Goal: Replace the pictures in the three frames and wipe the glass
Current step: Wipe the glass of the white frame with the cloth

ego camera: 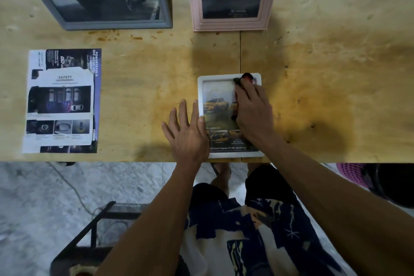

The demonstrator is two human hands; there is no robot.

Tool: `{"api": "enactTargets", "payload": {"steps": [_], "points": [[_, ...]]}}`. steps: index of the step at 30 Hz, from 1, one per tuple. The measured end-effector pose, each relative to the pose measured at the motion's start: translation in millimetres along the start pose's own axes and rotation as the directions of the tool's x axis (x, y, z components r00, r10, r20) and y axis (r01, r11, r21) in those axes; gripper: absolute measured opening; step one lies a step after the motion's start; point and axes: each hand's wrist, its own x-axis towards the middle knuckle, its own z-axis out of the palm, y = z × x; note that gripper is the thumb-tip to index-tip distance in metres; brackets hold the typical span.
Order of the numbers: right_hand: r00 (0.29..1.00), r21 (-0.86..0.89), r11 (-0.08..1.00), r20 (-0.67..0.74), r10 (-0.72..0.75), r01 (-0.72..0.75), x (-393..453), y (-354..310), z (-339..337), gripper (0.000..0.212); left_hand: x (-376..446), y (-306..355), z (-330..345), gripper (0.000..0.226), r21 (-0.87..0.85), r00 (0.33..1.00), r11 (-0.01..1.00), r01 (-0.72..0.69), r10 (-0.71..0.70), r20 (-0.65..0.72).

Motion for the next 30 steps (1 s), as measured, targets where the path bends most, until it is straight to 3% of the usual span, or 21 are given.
{"api": "enactTargets", "payload": {"steps": [3, 8, 12, 17, 21, 23, 27, 30], "points": [[0.999, 0.132, 0.991, 0.027, 0.026, -0.030, 7, -19, 1, 0.075, 0, 0, 1, 0.048, 0.004, 1.000, 1.000, 0.001, -0.001, 0.004], [0.999, 0.227, 0.973, -0.018, -0.030, 0.033, 18, -53, 10, 0.048, -1, 1, 0, 0.049, -0.008, 1.000, 1.000, 0.001, -0.001, 0.016], [0.985, 0.210, 0.968, 0.076, -0.153, 0.134, 20, -62, 8, 0.049, -2, 1, -2, 0.049, -0.021, 1.000, 1.000, 0.001, 0.000, 0.015], [0.973, 0.207, 0.959, 0.080, -0.215, 0.195, 3, -54, 8, 0.036, -2, 1, -4, 0.048, -0.048, 1.000, 0.999, -0.006, 0.008, 0.028], [0.938, 0.073, 0.946, 0.121, -0.324, 0.317, -21, -36, 7, 0.039, -3, 1, -7, 0.049, -0.051, 0.999, 0.999, -0.012, 0.014, 0.050], [0.955, 0.010, 0.961, 0.104, -0.277, 0.277, -24, -22, 0, 0.047, -3, 1, -10, 0.049, -0.053, 0.998, 0.998, -0.015, 0.018, 0.053], [0.999, -0.106, 0.994, 0.037, -0.032, 0.035, -25, 4, -14, 0.054, 1, 0, -14, 0.047, -0.069, 0.998, 0.997, -0.031, 0.035, 0.061], [0.997, -0.091, 0.994, 0.038, 0.067, -0.063, -33, -3, -8, 0.062, 7, -6, -16, 0.046, -0.059, 0.997, 0.997, -0.046, 0.050, 0.064]]}}
